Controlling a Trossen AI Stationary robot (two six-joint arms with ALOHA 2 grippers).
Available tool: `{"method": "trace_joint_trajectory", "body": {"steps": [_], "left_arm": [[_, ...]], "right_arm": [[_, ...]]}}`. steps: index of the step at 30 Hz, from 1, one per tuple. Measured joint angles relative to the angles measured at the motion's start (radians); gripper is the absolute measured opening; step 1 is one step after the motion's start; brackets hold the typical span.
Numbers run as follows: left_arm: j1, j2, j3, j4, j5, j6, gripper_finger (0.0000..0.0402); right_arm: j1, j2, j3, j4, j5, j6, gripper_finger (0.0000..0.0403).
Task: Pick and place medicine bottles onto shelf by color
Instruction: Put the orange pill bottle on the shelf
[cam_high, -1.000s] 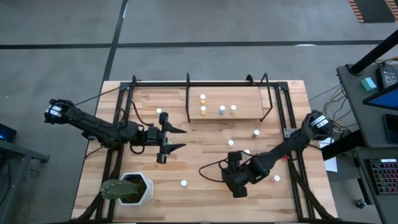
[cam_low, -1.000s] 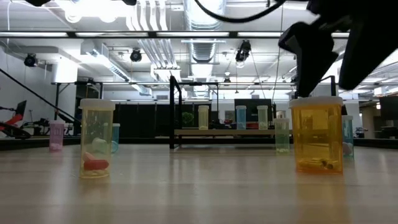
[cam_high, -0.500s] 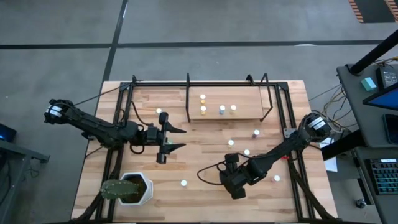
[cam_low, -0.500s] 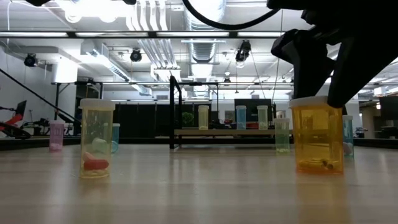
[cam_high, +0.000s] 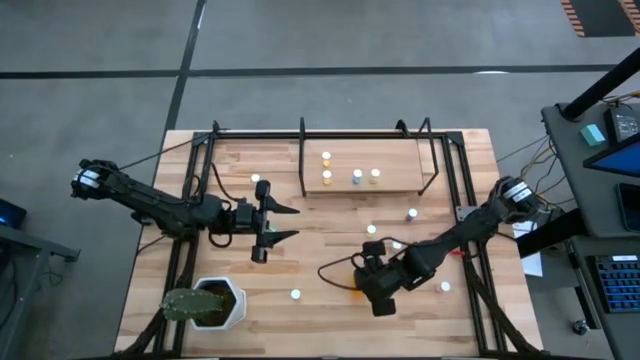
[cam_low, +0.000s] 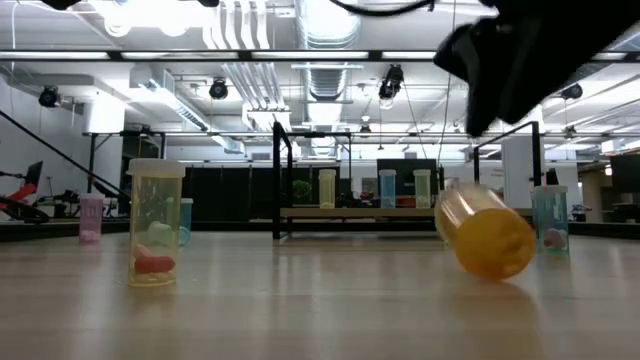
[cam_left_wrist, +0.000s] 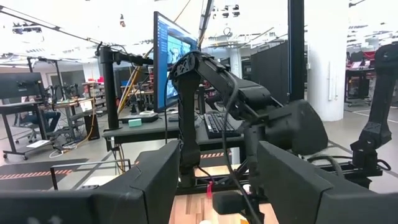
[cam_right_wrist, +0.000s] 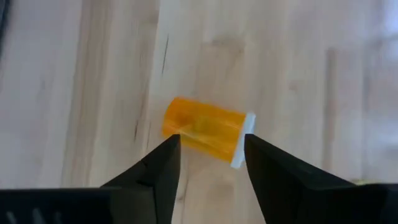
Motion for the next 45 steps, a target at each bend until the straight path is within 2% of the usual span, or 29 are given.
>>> {"method": "trace_joint_trajectory", "body": {"steps": [6,11,15,20,24,27,32,36,45], "left_arm": [[0.000,0.000,0.000,0.000,0.000,0.000,0.0199],[0.000,0.000,0.000,0.001,0.000,0.000,0.0199],[0.000,0.000,0.000,0.004,0.000,0.001,0.0199],[0.001,-0.022,0.000,0.004,-0.004,0.047,0.0199],[0.001,-0.042,0.000,0.006,-0.006,0.098,0.0199],[0.001,-0.055,0.000,0.004,-0.009,0.128,0.0199],[0.000,-0.073,0.000,-0.007,-0.035,0.165,0.0199],[0.001,-0.093,0.000,-0.031,-0.083,0.177,0.0199],[0.000,-0.119,0.000,-0.059,-0.093,0.177,0.0199]], "right_arm": [[-0.006,-0.019,-0.002,-0.001,-0.001,0.026,0.0136],[-0.019,-0.005,-0.005,-0.002,0.004,0.084,0.0155],[-0.085,0.008,-0.003,-0.002,-0.003,0.393,0.0196],[-0.131,0.012,0.011,0.006,-0.165,0.772,0.0250],[-0.127,0.019,0.054,-0.003,-0.228,1.008,0.0268],[-0.123,0.033,0.086,-0.037,-0.223,1.133,0.0268],[-0.120,0.091,0.142,-0.130,-0.210,1.231,0.0266],[-0.120,0.151,0.171,-0.138,-0.208,1.246,0.0265],[-0.120,0.250,0.213,-0.206,-0.201,1.268,0.0265]]}}
